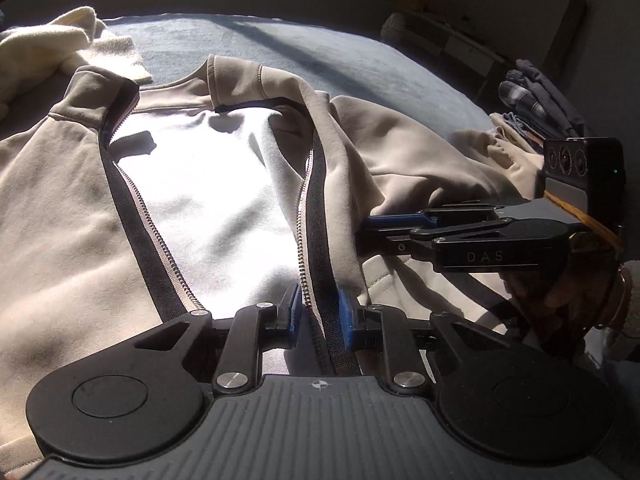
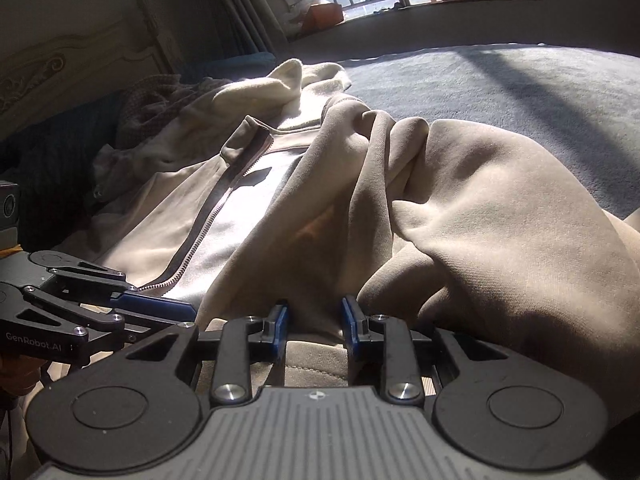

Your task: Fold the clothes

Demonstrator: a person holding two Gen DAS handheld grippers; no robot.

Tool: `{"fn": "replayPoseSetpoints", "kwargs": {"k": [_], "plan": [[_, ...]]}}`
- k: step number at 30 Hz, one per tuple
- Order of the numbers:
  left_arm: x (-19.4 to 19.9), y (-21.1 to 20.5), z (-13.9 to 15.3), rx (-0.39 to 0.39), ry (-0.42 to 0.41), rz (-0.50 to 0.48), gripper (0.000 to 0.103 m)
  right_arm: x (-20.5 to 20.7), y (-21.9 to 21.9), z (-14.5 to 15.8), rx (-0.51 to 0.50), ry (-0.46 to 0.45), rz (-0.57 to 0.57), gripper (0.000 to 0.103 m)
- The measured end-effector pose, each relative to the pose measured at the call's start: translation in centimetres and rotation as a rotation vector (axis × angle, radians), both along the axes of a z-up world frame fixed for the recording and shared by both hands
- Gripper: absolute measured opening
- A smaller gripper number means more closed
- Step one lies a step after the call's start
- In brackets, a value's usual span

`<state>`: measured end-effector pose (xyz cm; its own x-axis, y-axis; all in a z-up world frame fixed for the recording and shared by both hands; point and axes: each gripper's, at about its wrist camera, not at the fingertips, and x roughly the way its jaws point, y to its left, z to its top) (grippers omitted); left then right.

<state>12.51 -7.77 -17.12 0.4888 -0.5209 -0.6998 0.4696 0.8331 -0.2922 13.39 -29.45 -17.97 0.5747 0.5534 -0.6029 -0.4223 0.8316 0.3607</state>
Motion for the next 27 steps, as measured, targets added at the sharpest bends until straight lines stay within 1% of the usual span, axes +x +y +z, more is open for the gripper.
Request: {"fn": "replayPoseSetpoints", "kwargs": {"k": [4, 6, 11, 16, 18, 21, 23, 24, 27], "plan": [[0.5, -0.3, -0.2, -0.001, 0.015, 0.014, 0.019, -0.1, -0.3, -0.2, 0.012, -0.004, -0.002, 0.029], [0.9, -0.4, -0.4, -0.007, 0.028, 0.022, 0.022, -0.2, -0.4, -0.3, 0.022, -0.004, -0.003, 0.029], [1.9, -0.2, -0.9, -0.062, 0.066, 0.074, 0.028, -0.2, -0.5, -0.3, 0.026, -0.006, -0.005, 0.029], [2.1, -0.4, -0.9, -0.094, 0.081, 0.125, 0.028, -0.3, -0.3, -0.3, 0.017, -0.010, -0.007, 0.029], [2.2, -0.4, -0.9, -0.106, 0.087, 0.145, 0.026, -0.3, -0.3, -0.3, 0.015, -0.011, -0.008, 0.029], [2.2, -0.5, -0.8, -0.121, 0.091, 0.175, 0.018, -0.4, -0.2, -0.2, 0.007, -0.014, -0.010, 0.029], [1.5, -0.5, -0.4, -0.117, 0.066, 0.204, 0.016, -0.4, -0.1, -0.2, 0.001, -0.016, -0.011, 0.029], [1.1, -0.4, -0.2, -0.120, 0.057, 0.220, 0.009, -0.4, -0.1, -0.2, -0.001, -0.016, -0.012, 0.029], [0.0, -0.1, 0.5, -0.132, 0.028, 0.272, 0.006, -0.4, 0.1, -0.1, -0.009, -0.017, -0.016, 0.029]]}}
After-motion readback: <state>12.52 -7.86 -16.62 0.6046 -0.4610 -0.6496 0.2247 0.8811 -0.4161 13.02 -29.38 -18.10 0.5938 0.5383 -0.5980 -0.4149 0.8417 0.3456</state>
